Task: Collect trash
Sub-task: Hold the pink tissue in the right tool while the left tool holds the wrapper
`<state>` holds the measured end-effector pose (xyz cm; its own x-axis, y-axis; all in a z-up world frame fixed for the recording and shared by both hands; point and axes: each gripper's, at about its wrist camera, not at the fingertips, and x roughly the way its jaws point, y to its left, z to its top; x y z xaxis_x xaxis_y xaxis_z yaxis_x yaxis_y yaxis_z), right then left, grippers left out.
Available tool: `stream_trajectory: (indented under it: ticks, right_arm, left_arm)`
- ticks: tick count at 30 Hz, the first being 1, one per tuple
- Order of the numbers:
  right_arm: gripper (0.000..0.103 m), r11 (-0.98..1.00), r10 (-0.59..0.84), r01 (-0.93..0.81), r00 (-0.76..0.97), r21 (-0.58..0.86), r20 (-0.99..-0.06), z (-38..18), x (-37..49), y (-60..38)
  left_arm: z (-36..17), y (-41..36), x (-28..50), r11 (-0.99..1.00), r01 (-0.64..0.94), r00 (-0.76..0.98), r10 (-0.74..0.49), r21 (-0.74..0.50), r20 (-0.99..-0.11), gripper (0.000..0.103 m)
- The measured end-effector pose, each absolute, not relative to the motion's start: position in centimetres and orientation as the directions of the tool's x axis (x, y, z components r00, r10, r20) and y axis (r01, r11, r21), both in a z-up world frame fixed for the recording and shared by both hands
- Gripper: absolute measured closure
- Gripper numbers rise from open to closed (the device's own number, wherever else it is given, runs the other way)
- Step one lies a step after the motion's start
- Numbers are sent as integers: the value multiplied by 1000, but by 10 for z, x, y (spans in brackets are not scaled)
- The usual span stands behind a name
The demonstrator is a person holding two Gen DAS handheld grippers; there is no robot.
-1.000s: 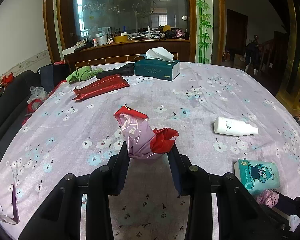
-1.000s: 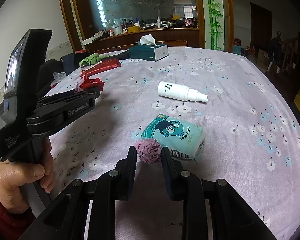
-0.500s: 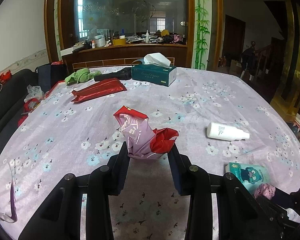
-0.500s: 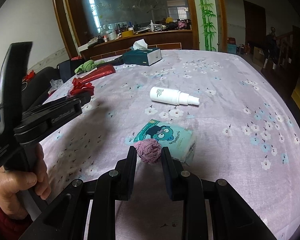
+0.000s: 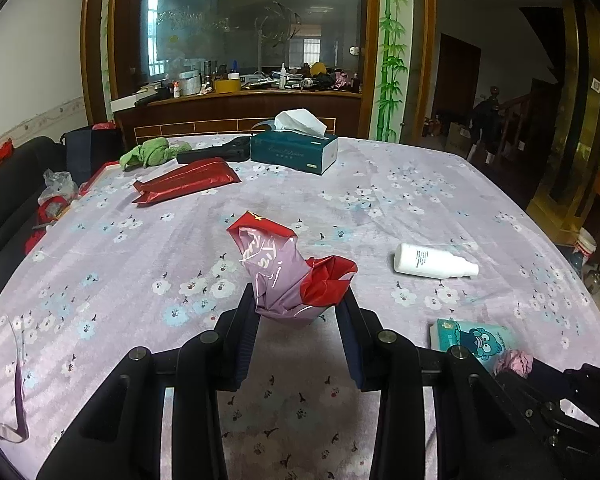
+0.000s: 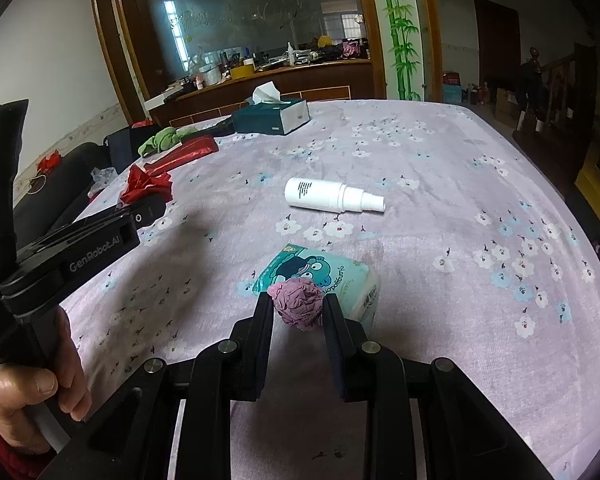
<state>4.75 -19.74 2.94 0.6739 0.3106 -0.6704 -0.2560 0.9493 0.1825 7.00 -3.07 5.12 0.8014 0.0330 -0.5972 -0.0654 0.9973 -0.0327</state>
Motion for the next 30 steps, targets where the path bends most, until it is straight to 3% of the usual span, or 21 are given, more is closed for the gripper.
stream_trajectory:
  ticks: [30]
  right_arm:
    - [77,950,312,-235,654,207,-689,26,54,-201]
  left_arm:
    - [47,-32,71,997,-48,784,2,-58,-621,67]
